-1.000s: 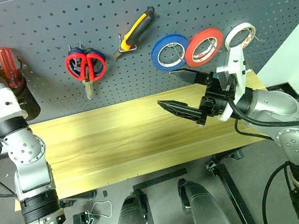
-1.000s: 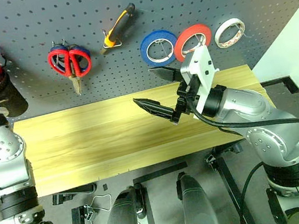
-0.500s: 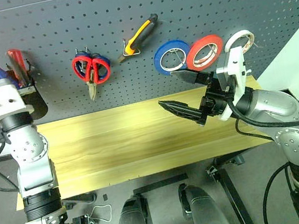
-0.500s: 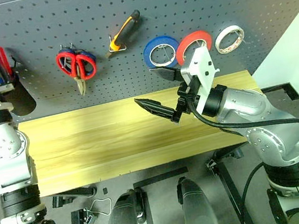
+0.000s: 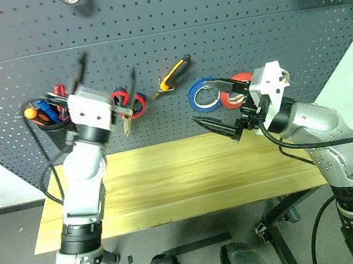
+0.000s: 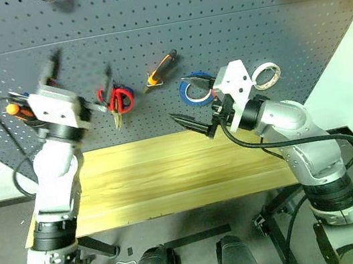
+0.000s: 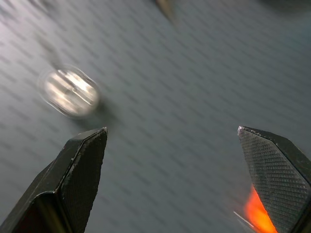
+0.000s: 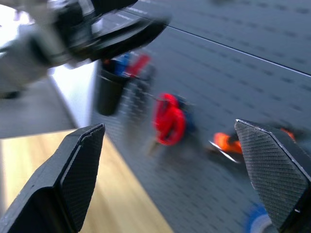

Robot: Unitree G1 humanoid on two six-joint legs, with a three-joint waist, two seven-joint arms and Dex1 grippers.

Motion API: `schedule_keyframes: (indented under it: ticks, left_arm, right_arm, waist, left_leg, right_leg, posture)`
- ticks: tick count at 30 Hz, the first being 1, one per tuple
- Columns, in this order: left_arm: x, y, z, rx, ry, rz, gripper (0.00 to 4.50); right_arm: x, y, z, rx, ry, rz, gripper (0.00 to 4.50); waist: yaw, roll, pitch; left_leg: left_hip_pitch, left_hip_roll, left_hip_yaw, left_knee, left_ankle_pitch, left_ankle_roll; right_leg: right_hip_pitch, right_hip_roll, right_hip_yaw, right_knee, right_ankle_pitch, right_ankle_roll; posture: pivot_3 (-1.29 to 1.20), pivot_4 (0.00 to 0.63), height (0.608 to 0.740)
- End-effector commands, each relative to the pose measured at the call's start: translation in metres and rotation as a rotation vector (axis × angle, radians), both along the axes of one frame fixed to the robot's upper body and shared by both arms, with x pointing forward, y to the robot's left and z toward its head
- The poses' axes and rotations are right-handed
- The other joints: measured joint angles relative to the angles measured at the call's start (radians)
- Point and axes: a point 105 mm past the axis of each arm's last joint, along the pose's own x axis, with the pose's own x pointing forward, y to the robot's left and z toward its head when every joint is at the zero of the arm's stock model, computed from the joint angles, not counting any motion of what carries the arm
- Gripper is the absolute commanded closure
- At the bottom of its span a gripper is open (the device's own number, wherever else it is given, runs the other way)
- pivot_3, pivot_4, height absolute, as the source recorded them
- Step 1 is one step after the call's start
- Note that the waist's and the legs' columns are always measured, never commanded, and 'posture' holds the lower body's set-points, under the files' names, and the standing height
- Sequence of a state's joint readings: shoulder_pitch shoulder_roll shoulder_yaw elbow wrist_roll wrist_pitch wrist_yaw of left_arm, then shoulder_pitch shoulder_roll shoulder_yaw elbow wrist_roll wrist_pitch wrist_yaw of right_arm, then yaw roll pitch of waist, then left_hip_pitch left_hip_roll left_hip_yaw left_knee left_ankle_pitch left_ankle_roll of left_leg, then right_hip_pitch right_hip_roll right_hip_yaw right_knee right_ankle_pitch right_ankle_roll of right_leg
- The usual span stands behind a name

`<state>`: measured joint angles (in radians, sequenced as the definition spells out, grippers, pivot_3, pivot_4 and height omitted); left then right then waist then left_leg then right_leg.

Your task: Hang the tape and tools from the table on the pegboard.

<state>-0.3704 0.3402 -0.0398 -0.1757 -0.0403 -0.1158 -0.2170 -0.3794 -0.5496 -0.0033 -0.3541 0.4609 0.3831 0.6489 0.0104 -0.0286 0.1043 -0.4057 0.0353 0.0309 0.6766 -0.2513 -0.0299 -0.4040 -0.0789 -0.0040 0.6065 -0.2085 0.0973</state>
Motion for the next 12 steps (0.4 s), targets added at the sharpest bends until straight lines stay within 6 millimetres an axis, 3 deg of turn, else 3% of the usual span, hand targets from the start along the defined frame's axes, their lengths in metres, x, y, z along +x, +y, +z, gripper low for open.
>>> schedule_keyframes:
  ticks: [1,4,6,8,10,12]
  left_arm:
    - [-0.003,-0.019,-0.035,0.066,0.109,-0.105,0.01]
    - [-0.005,-0.033,-0.088,0.083,0.332,-0.221,0.01]
    - [-0.002,-0.032,-0.105,0.068,0.388,-0.219,0.01]
    - [-0.006,-0.033,-0.134,0.081,0.480,-0.248,0.01]
    - [-0.011,-0.032,-0.154,0.058,0.579,-0.274,0.01]
    - [-0.012,-0.021,-0.172,0.123,0.603,-0.195,0.01]
  right_arm:
    - [0.019,-0.028,-0.031,0.014,0.015,-0.265,0.00]
    - [0.023,-0.040,-0.080,0.019,0.105,-0.453,0.00]
    - [0.019,-0.039,-0.098,0.014,0.128,-0.487,0.00]
    - [0.010,-0.040,-0.121,-0.008,0.166,-0.529,0.00]
    - [0.003,-0.042,-0.132,0.002,0.195,-0.559,0.00]
    - [-0.007,-0.040,-0.139,0.029,0.246,-0.535,0.00]
  waist:
    - [-0.003,0.007,-0.014]
    - [-0.004,0.011,-0.037]
    - [-0.005,0.017,-0.040]
    - [-0.005,0.021,-0.042]
    - [-0.012,0.025,-0.046]
    - [-0.017,0.026,-0.046]
  left_leg:
    - [0.000,0.002,0.000,0.000,0.000,0.000]
    - [0.001,0.003,0.005,-0.007,0.000,0.000]
    - [0.003,0.003,0.006,-0.010,0.000,0.000]
    - [0.002,0.003,0.006,-0.011,0.002,0.003]
    - [0.002,0.003,0.006,-0.011,0.002,0.004]
    - [0.002,0.003,0.006,-0.011,0.002,0.004]
  right_leg:
    - [0.002,0.001,0.000,-0.006,0.004,0.000]
    - [0.001,0.002,0.000,-0.012,0.009,0.000]
    - [0.001,0.002,0.000,-0.012,0.008,0.000]
    - [-0.003,0.002,0.001,-0.010,0.007,-0.001]
    - [-0.003,0.003,0.002,-0.009,0.005,-0.001]
    - [-0.004,0.003,0.003,-0.009,0.005,-0.001]
  posture:
    - [0.05,0.000,0.716]
    - [0.05,0.000,0.716]
    - [0.05,0.000,0.716]
    - [0.04,0.000,0.716]
    - [0.03,0.000,0.716]
    - [0.03,0.000,0.716]
